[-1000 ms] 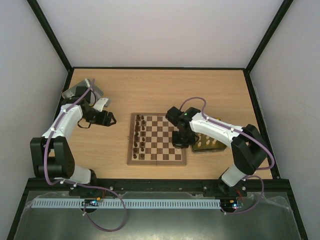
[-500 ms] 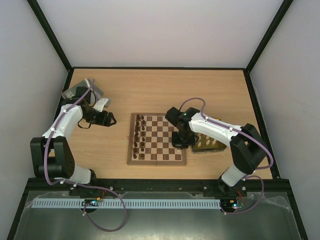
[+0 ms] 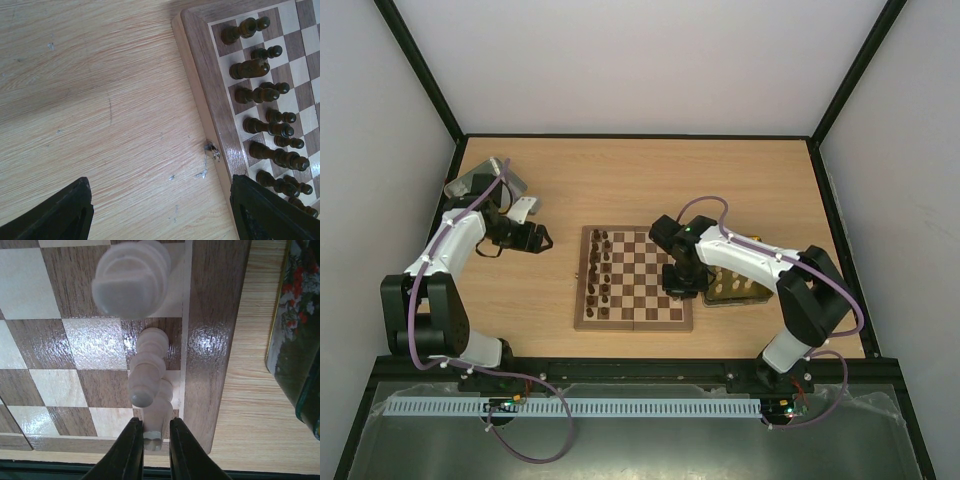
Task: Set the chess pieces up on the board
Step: Place the chess piece on the chessboard, then pick up the chess piece from the storage box.
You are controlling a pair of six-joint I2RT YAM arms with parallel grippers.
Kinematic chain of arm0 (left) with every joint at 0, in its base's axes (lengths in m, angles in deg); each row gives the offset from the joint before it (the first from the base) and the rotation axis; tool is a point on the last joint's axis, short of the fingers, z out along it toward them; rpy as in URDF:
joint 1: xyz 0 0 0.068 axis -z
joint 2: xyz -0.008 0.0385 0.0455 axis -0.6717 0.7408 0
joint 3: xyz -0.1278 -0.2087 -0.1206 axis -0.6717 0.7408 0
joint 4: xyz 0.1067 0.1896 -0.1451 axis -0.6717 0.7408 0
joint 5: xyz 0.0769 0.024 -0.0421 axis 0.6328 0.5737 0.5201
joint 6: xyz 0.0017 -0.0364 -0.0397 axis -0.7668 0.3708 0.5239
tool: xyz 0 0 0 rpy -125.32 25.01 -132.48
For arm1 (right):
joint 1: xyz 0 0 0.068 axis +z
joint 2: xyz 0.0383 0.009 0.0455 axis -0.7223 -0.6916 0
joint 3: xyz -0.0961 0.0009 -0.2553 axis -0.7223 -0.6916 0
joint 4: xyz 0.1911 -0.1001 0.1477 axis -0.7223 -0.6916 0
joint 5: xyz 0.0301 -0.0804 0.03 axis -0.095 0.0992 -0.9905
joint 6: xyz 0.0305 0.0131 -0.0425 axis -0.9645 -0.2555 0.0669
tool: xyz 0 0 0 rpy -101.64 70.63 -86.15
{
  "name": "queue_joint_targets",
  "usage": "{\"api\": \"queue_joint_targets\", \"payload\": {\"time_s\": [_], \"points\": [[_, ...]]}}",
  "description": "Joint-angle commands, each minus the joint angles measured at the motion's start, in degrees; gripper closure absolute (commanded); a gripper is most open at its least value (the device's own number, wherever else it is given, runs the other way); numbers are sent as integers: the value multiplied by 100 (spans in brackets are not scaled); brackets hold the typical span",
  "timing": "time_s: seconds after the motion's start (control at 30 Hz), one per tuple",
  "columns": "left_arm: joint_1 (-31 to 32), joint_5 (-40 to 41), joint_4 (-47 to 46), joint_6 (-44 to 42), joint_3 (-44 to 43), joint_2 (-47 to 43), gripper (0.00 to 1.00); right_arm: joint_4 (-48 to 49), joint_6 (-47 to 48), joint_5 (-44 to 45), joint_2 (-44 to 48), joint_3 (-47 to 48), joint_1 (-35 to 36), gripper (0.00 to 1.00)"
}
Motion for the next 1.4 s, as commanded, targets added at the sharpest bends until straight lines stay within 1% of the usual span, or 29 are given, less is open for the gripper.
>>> {"api": "queue_joint_targets", "payload": {"time_s": [0.0, 0.23, 0.4, 0.43, 0.63, 0.67, 0.83, 0.93, 1.03, 1.13, 1.23, 1.37], "points": [[26, -48, -13, 33, 77, -52, 25, -49, 26, 46, -101, 3, 54, 85], [26, -66, -57, 33, 111, -6, 25, -101, -14, -150, -47, 163, 53, 78], [26, -100, -58, 24, 112, 5, 25, -342, 80, -84, -91, 481, 53, 76], [26, -100, -62, 24, 114, 2, 25, -361, 87, -87, -80, 487, 50, 74], [26, -121, -44, 14, 116, 2, 25, -490, 135, -25, -19, 445, 50, 72], [26, -125, -48, 15, 114, 1, 25, -509, 151, -9, -9, 429, 55, 70], [26, -122, -46, 15, 110, -18, 25, -792, 246, 249, 89, 453, 47, 69], [26, -119, -49, 14, 109, -25, 25, -1068, 282, 555, 236, 676, 7, 69], [27, -110, -48, 16, 108, -47, 25, -1255, 324, 626, 486, 821, -269, 69], [26, -110, -49, 18, 115, -52, 25, -1416, 493, 768, 773, 835, -817, 69], [26, -115, -49, 15, 108, -43, 25, -1502, 727, 862, 1013, 619, -1540, 69], [26, -118, -49, 11, 116, -25, 25, -1377, 747, 980, 1259, 213, -2208, 69]]}}
